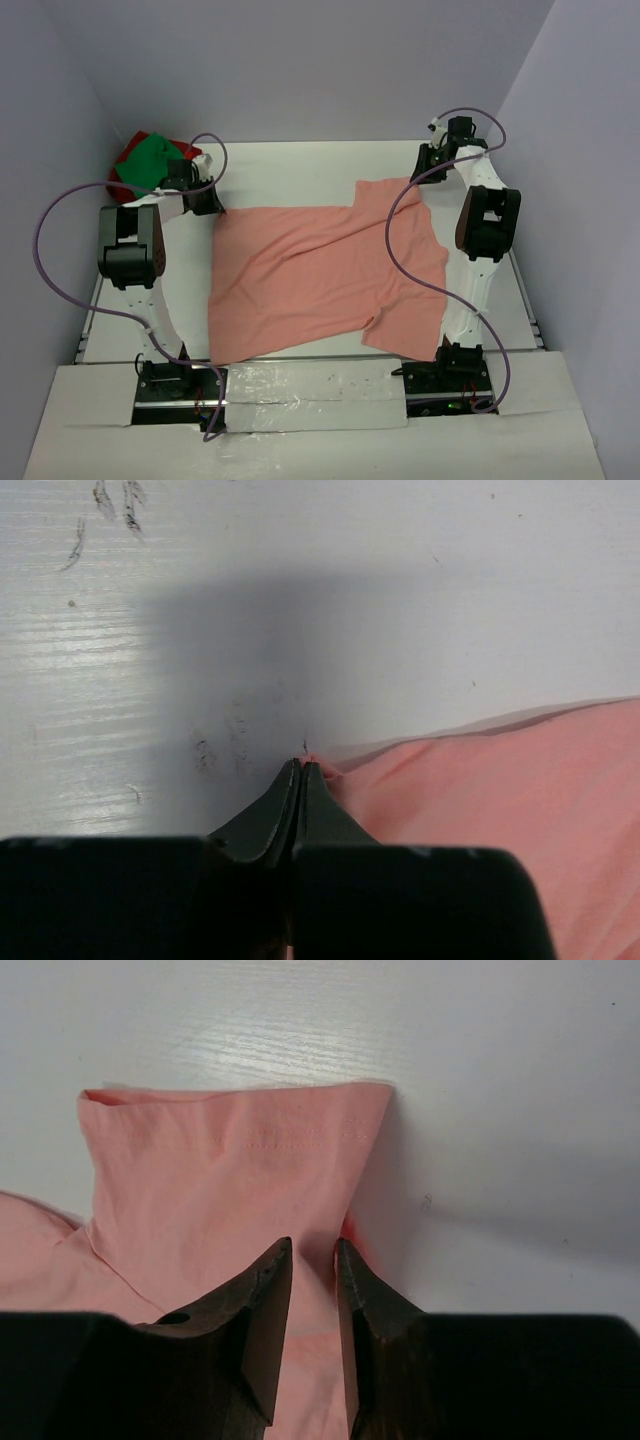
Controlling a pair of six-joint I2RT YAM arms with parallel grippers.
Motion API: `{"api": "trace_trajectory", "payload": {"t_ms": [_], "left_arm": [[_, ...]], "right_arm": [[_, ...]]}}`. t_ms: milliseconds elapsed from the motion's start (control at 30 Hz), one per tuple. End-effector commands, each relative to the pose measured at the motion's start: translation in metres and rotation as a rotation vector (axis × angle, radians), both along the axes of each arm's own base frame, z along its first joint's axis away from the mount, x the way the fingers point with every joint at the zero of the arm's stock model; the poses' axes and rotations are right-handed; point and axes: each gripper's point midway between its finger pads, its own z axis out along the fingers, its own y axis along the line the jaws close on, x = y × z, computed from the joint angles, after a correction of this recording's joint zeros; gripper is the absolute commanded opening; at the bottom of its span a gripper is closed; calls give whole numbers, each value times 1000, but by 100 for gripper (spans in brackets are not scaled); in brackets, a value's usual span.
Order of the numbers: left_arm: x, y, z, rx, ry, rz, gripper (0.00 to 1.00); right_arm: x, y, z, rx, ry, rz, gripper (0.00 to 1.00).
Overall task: Fold and stack the t-shirts
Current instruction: Flatten the tshirt out, then fold the tshirt
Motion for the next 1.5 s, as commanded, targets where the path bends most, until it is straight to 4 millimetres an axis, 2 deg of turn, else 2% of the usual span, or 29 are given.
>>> {"api": "trace_trajectory", "payload": {"t_ms": [0,100,133,400,467,600,800,1033,1067,1100,1167,1200,1267,1300,1367,1467], "left_arm": [[-15,-10,-7,12,60,-30,0],[-14,-11,-5,13,55,-31,0],[-15,-10,-6,14,57,-30,0],[-12,-9,-2,23,50,-26,0],[-11,-7,2,32,40,-20,0],[-2,0,22,45,-27,8,0],[14,4,50,51,-100,30,0],[24,2,88,26,-190,50,0],[23,1,99,19,-216,51,0],[23,-1,105,11,-229,46,0],[19,-3,122,0,-264,43,0],[17,-3,128,-2,-275,42,0],[11,-3,144,-4,-304,41,0],[7,-4,149,-4,-308,37,0],[-2,-3,160,2,-329,32,0],[-16,-3,171,12,-348,22,0]], "right_arm": [[2,3,12,14,-16,7,31],[1,2,9,5,-19,10,12],[1,2,8,3,-21,10,0],[0,-2,7,-17,-43,1,0],[2,-5,14,-34,-75,-8,0],[3,-10,30,-70,-138,-26,0],[18,-15,69,-112,-235,-40,0],[27,-6,110,-95,-341,-29,0],[26,-3,116,-91,-356,-25,0],[25,-1,127,-94,-384,-22,0],[19,7,132,-98,-394,0,0],[16,10,144,-105,-420,11,0],[8,17,145,-106,-419,32,0],[3,21,157,-115,-442,50,0],[-5,24,160,-113,-445,61,0],[-25,29,167,-117,-451,84,0]]}}
